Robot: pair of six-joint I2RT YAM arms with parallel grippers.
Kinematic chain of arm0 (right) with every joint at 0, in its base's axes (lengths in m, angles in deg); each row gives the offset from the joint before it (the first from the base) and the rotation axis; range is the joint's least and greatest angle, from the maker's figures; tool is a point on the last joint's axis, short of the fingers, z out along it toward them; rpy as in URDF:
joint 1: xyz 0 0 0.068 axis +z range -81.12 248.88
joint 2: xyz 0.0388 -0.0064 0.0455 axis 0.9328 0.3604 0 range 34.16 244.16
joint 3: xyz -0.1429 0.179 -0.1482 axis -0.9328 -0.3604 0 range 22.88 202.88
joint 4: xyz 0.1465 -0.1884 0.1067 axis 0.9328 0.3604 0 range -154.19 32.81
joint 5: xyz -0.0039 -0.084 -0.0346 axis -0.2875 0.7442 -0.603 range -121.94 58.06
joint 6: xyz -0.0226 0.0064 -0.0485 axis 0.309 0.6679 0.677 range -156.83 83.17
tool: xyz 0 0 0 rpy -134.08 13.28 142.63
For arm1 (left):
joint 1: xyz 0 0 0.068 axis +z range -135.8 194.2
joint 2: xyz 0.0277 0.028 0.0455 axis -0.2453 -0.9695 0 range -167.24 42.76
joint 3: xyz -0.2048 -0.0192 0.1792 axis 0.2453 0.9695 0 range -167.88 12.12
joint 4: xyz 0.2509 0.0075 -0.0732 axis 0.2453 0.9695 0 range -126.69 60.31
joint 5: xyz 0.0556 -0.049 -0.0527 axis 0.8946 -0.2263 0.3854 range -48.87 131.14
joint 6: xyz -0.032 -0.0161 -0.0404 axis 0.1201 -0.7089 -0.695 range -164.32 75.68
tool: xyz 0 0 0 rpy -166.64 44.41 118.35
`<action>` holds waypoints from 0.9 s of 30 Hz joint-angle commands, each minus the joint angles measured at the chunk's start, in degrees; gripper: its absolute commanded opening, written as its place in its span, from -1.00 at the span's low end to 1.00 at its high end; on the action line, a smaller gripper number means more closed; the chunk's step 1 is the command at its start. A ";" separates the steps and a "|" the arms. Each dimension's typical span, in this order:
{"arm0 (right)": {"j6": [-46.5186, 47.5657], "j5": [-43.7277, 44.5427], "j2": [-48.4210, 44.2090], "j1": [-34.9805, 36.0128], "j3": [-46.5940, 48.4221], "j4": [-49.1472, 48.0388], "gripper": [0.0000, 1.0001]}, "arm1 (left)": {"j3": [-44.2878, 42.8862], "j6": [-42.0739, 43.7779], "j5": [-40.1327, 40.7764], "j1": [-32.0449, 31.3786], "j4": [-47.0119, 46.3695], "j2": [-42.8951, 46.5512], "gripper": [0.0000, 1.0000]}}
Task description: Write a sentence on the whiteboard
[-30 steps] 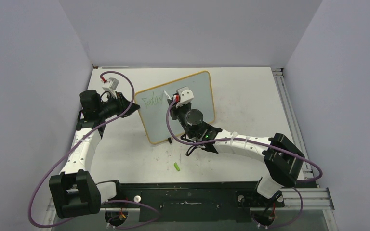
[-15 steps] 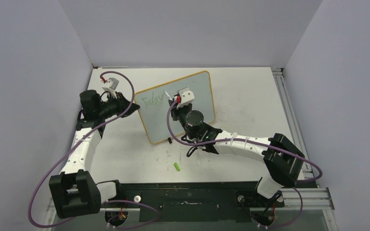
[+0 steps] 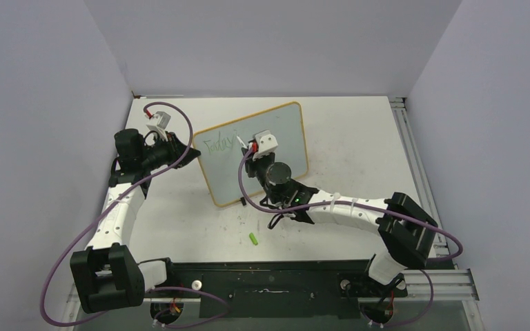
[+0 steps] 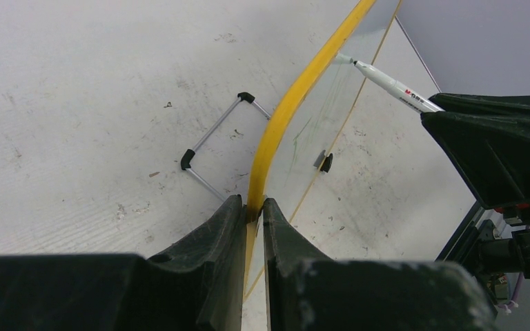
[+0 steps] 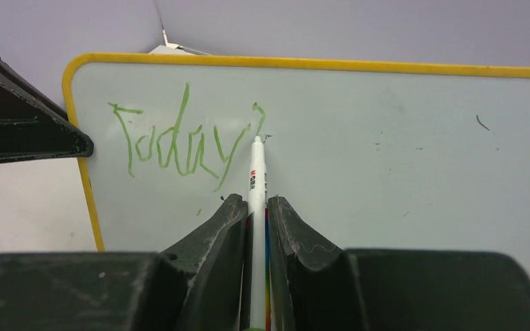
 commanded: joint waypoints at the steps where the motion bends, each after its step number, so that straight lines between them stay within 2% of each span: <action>1: 0.85 1.33 -4.35 0.94 -1.63 -2.40 -0.89 | -1.57 0.49 -0.07 -0.29 0.73 0.77 -1.00; 10: -0.05 1.96 -5.34 -0.82 -1.85 -2.15 -0.89 | -1.50 0.49 -0.04 -0.39 0.78 0.87 -1.00; 27: -0.14 -0.51 -1.27 -2.32 1.28 -1.66 -0.89 | -1.61 0.58 -0.07 -0.34 0.87 0.67 -1.00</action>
